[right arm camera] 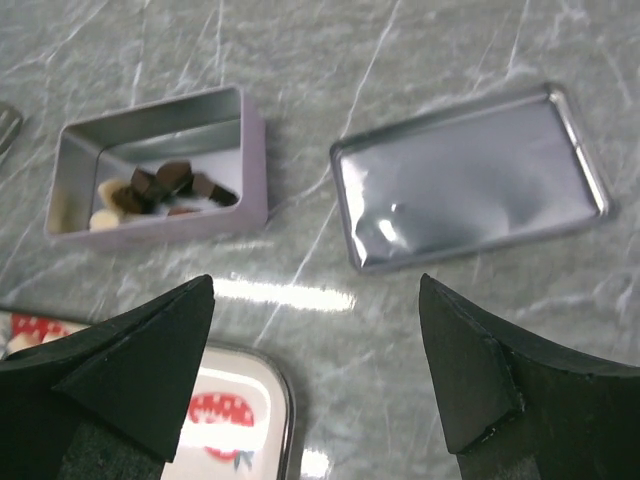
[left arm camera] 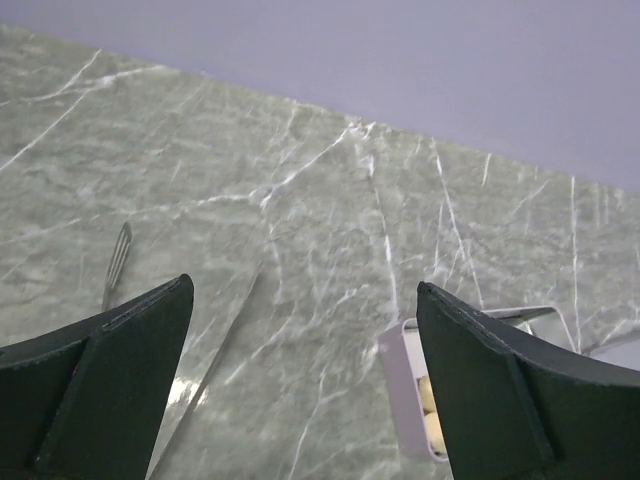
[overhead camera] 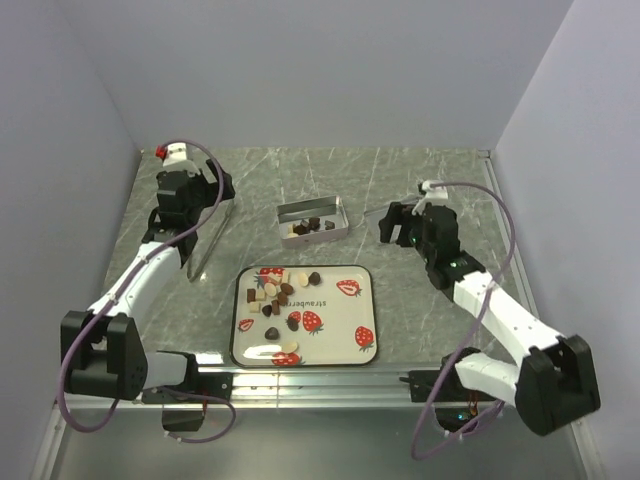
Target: Pack the chocolate
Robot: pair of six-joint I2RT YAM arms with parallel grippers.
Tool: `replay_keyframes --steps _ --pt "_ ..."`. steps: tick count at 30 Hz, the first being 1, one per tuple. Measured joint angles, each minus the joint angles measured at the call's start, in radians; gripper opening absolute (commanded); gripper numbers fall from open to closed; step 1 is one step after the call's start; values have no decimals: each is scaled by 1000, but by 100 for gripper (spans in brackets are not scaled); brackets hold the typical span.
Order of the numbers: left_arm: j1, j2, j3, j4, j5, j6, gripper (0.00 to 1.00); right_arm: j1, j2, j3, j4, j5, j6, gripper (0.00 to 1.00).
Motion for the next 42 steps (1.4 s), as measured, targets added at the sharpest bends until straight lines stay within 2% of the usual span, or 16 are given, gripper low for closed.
replay_keyframes --steps 3,9,16,21,26,42 --pt "-19 18 2 45 -24 -2 99 0 137 85 31 8 -15 88" --pt "-24 39 2 61 -37 -29 99 0 518 339 46 -5 -30 83" --pt "-46 0 1 31 -73 -37 99 2 763 538 -31 -11 -42 76" --pt "-56 -25 1 27 -75 -18 99 -6 815 595 -96 -31 -52 70" --pt "-64 24 20 -17 -80 4 99 -21 856 644 -159 -63 -51 68" --pt "-86 -49 21 -48 -87 51 99 -23 866 633 -261 -108 -24 55"
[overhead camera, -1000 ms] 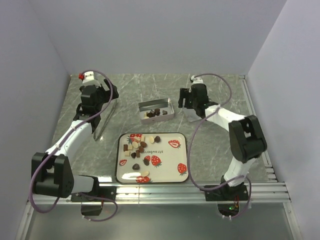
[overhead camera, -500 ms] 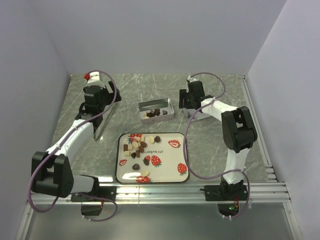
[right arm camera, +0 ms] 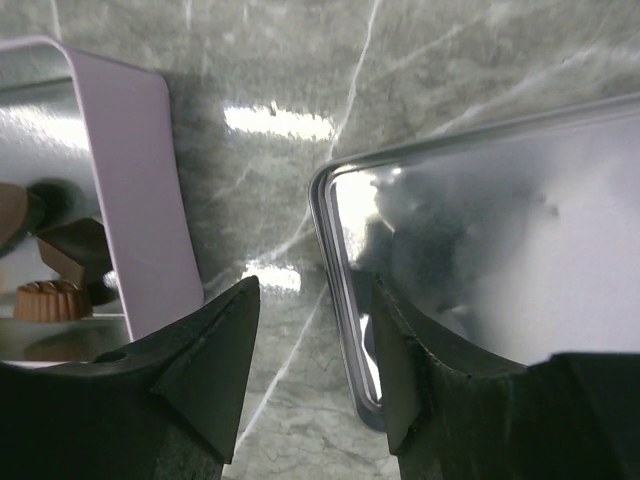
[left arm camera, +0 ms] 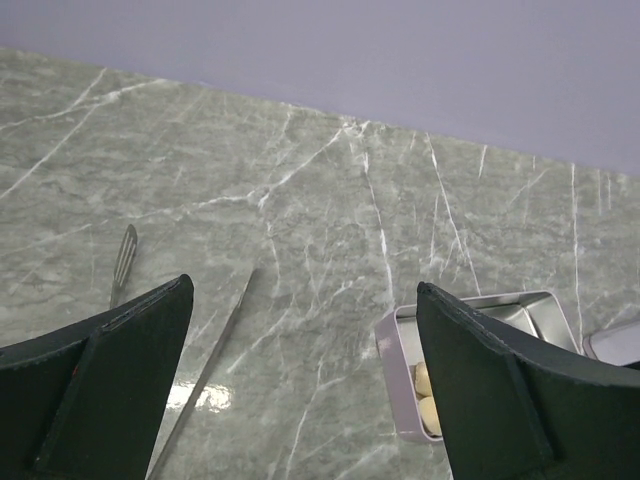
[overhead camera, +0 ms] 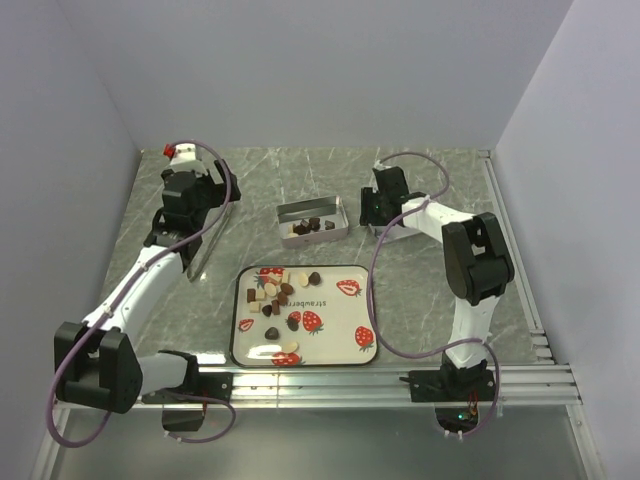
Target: Pack the chocolate
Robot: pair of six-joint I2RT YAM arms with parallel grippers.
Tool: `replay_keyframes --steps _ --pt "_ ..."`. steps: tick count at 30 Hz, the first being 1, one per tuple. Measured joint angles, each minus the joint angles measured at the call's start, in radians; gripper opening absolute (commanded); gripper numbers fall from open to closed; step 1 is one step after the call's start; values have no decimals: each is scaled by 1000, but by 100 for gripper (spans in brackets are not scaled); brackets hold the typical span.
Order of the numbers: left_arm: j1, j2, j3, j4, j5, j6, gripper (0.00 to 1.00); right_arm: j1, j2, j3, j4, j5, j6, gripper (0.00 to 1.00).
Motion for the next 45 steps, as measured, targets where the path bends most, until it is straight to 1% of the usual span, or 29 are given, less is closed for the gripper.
replay_keyframes --steps 5,7,11,12,15,22,25,30,35,39,45 --pt "0 -21 -5 3 -21 -2 99 6 28 -1 -28 0 3 53" --pt "0 -40 -16 7 -28 -3 99 11 39 12 -32 0 3 49" --pt "0 -85 -39 9 -39 -5 99 20 61 41 -57 3 3 33" --pt "0 -97 -44 13 -46 -8 99 21 64 46 -63 3 3 19" --pt "0 -122 -51 21 -62 -12 99 21 69 54 -80 2 2 0" --pt "0 -122 -51 12 -73 -29 99 23 72 59 -84 -11 0 0" --pt "0 -122 -51 15 -62 -32 100 23 48 42 -92 -10 -6 0" --pt "0 -122 -53 45 -5 -43 99 23 -106 -39 -110 -14 -9 0" --pt "0 -122 -58 69 58 -45 99 23 -308 -43 -98 -62 -10 0" --pt "0 -123 -73 100 115 -45 99 23 -431 -43 -64 -160 -10 0" --pt "0 -148 -117 152 233 -44 99 23 -543 -43 10 -393 10 0"
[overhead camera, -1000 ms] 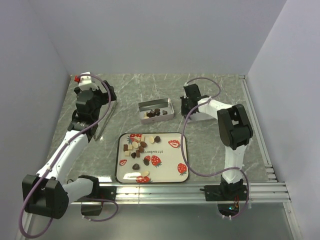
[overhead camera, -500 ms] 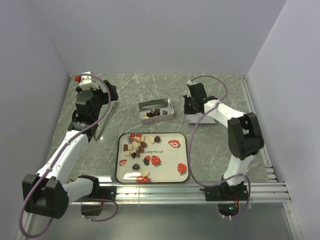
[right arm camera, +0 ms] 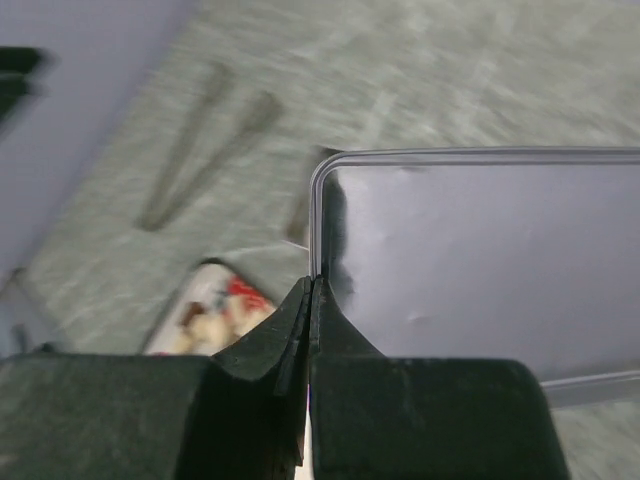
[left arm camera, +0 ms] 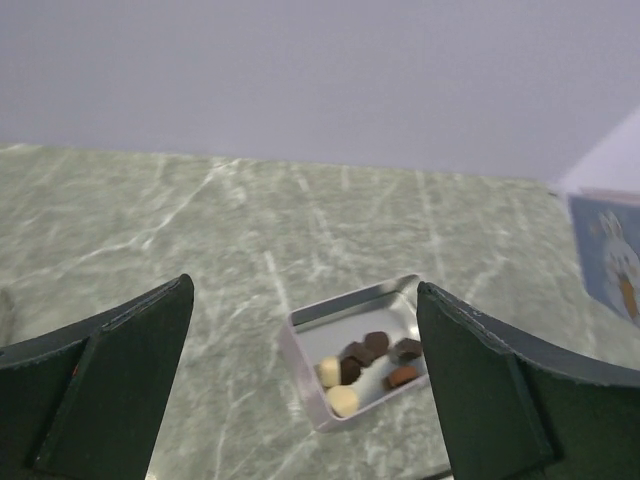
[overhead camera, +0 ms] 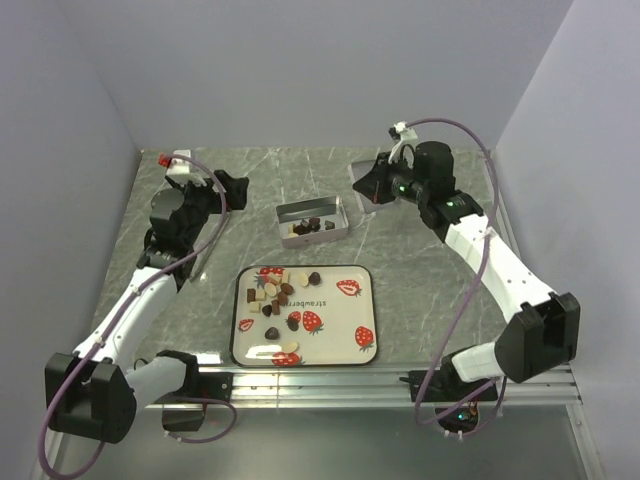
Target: Pack the chocolate
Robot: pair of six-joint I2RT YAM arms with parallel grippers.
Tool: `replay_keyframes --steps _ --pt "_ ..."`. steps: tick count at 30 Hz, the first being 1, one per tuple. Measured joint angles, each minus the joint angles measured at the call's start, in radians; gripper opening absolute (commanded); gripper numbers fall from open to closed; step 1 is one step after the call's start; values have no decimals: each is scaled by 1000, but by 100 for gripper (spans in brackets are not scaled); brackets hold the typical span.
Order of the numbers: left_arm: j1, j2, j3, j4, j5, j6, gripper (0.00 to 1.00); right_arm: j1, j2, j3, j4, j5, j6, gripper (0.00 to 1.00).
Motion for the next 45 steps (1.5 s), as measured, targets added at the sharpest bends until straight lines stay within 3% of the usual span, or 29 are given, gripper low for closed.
replay_keyframes --steps 6,10,16,21,24,30,37,45 --pt "0 -54 -65 126 183 0 98 0 -57 -2 195 -303 109 0" --pt "0 -63 -79 228 312 -10 98 0 -57 -46 467 -500 292 0" --pt "0 -97 -117 401 496 -43 98 5 -32 -140 1062 -696 758 0" --pt "15 -105 -117 550 626 -115 99 13 3 -137 1347 -744 1145 0" --pt "23 -103 -116 628 686 -175 98 27 30 -127 1405 -755 1297 0" --pt "25 -69 -73 760 777 -315 99 65 21 -115 1438 -779 1412 0" --pt "25 -13 -29 943 862 -512 99 77 -56 -24 1460 -801 1353 0" --pt "24 86 -5 1016 904 -766 99 108 -65 163 1482 -829 1295 0"
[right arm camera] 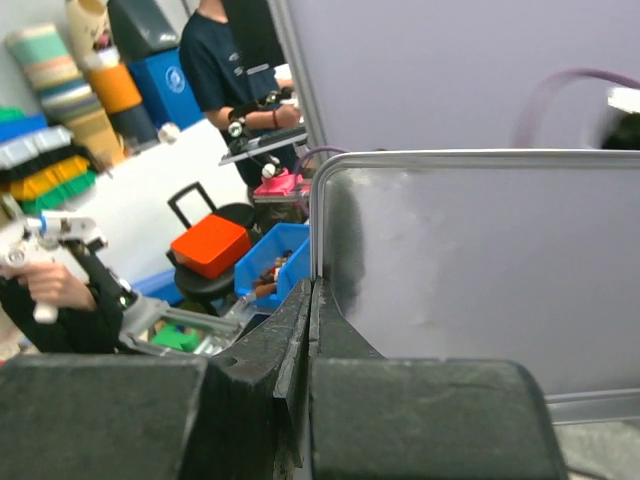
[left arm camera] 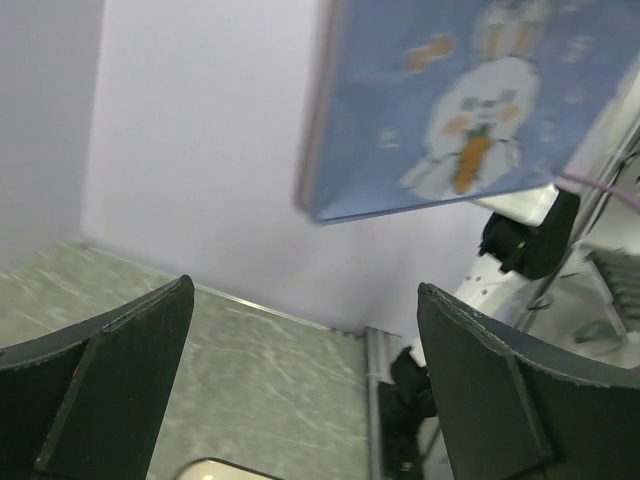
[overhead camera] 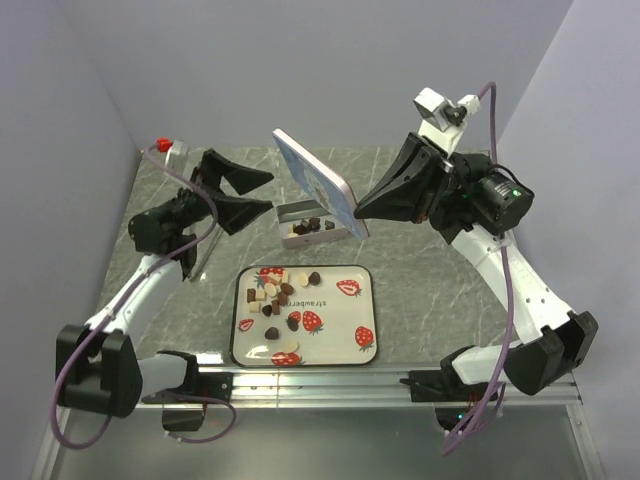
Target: Pack the chocolate
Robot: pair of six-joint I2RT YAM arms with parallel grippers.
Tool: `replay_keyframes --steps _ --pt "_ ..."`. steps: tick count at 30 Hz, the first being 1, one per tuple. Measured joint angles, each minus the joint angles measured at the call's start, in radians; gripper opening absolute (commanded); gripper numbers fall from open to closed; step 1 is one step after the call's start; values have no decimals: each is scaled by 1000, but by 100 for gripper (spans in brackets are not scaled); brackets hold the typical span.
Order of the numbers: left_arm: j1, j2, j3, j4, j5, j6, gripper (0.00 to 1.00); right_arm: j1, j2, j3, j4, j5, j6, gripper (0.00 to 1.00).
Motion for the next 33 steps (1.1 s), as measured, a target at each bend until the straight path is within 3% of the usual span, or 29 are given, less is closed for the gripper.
replay_keyframes --steps 6,16,33 --pt "-19 120 93 -6 6 -156 99 35 -16 30 -26 -21 -63 0" --pt "-129 130 253 9 16 -206 100 56 -125 -2 -200 -30 -238 0" --pt "-219 143 369 14 45 -208 98 83 -90 -2 -176 -31 -195 0"
